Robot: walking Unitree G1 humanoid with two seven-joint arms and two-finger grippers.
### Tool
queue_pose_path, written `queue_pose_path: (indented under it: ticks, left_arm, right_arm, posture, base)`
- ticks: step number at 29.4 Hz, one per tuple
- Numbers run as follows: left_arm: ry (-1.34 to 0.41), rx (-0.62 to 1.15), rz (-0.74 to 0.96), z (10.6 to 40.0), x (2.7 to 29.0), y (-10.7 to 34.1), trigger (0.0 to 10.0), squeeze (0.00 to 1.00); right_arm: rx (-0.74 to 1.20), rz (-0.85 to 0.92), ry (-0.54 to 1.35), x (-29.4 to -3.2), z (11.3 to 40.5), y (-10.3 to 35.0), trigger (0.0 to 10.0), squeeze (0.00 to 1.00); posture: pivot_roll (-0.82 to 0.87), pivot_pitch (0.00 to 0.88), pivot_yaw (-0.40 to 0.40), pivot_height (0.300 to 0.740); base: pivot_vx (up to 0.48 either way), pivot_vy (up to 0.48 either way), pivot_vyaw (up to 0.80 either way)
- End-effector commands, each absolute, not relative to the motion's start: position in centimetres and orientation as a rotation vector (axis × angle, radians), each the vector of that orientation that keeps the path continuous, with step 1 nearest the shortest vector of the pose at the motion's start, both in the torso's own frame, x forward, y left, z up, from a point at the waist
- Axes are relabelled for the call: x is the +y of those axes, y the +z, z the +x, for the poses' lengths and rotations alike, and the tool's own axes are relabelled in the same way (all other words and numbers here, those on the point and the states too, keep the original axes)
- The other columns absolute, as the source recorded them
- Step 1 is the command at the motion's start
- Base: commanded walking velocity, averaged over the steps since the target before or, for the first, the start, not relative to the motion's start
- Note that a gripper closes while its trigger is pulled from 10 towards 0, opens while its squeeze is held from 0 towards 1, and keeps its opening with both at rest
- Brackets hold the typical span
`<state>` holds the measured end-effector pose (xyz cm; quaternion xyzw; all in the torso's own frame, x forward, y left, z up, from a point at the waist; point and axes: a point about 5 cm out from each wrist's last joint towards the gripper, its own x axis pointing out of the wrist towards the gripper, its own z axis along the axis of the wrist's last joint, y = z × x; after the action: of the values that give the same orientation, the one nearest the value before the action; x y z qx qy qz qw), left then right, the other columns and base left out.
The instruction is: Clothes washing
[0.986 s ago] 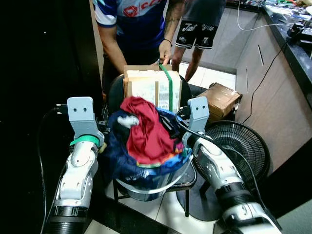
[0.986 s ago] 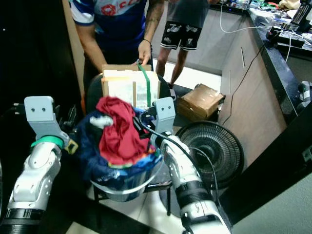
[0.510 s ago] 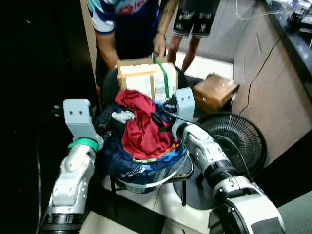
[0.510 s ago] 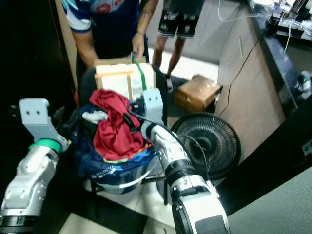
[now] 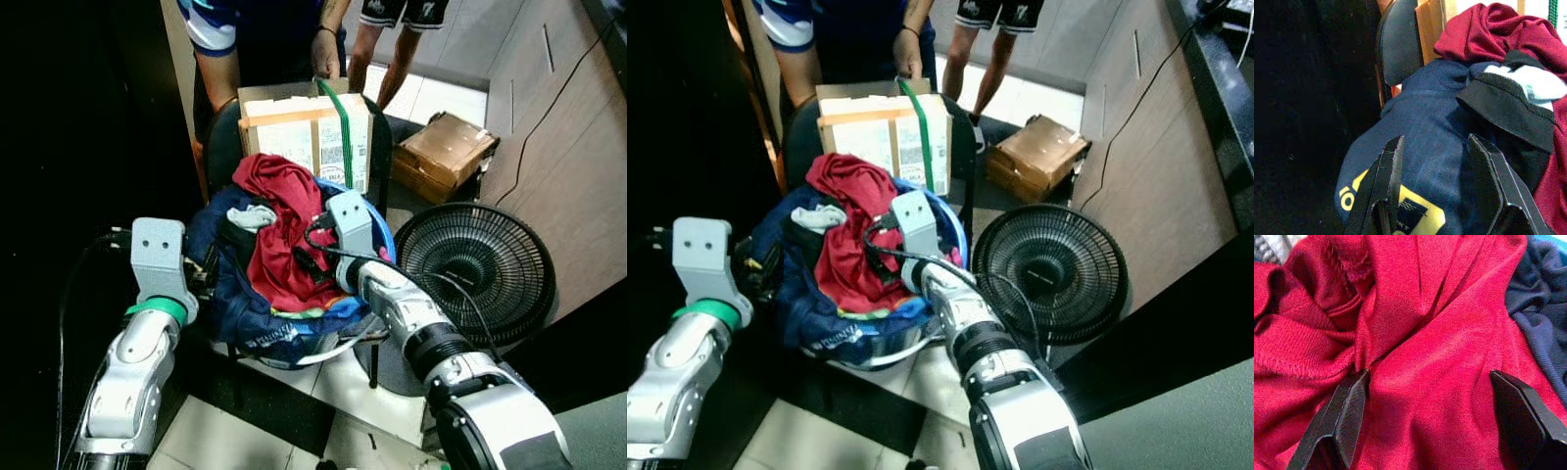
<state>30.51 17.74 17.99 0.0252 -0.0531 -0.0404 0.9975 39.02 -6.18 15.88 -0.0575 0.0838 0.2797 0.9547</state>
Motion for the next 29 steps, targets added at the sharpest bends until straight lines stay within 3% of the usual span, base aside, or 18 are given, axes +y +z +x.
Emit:
queue_pose_path:
  ticks: [1, 3, 4, 5, 6, 7, 8, 29]
  left_arm:
    - [-0.089, -0.074, 0.060, 30.2, 17.6, 17.4, 10.0, 0.00]
    - [-0.094, -0.069, 0.065, 30.3, 17.4, 17.3, 10.0, 0.00]
    - [-0.095, -0.066, 0.067, 30.3, 17.4, 17.3, 10.0, 0.00]
    - [-0.095, -0.066, 0.067, 30.3, 17.4, 17.3, 10.0, 0.00]
    - [-0.097, -0.065, 0.071, 30.4, 17.3, 17.3, 10.0, 0.00]
    - [-0.097, -0.065, 0.071, 30.4, 17.3, 17.3, 10.0, 0.00]
    - [-0.099, -0.066, 0.079, 30.4, 17.2, 17.3, 10.0, 0.00]
    - [-0.088, -0.090, 0.089, 31.2, 16.7, 17.8, 10.0, 0.00]
  right_arm:
    - [0.241, -0.140, 0.593, -6.2, 38.6, 14.4, 10.0, 0.00]
    - [0.255, -0.159, 0.616, -6.2, 38.5, 14.2, 10.0, 0.00]
    - [0.257, -0.161, 0.622, -6.2, 38.4, 14.2, 3.1, 0.00]
    - [0.257, -0.161, 0.622, -6.2, 38.4, 14.2, 3.1, 0.00]
    - [0.255, -0.157, 0.625, -6.2, 38.4, 14.2, 1.3, 0.00]
    - [0.255, -0.157, 0.625, -6.2, 38.4, 14.2, 1.3, 0.00]
    - [0.252, -0.156, 0.626, -6.2, 38.4, 14.2, 0.0, 0.00]
    - [0.169, -0.066, 0.603, -7.2, 39.0, 15.7, 0.0, 0.00]
  posture:
    - [0.02, 0.220, -0.016, 0.740]
    - [0.02, 0.220, -0.016, 0.740]
    - [0.02, 0.220, -0.016, 0.740]
    - [0.02, 0.220, -0.016, 0.740]
    - [0.01, 0.205, -0.012, 0.740]
    - [0.01, 0.205, -0.012, 0.740]
    - [0.01, 0.197, -0.012, 0.740]
    - [0.01, 0.139, -0.015, 0.740]
  base:
    - [0.000, 0.000, 0.00]
    - [0.000, 0.000, 0.00]
    - [0.000, 0.000, 0.00]
    - [0.000, 0.000, 0.00]
    - [0.000, 0.000, 0.00]
    - [0.000, 0.000, 0.00]
    - [0.000, 0.000, 0.00]
    - [0.000, 0.000, 0.00]
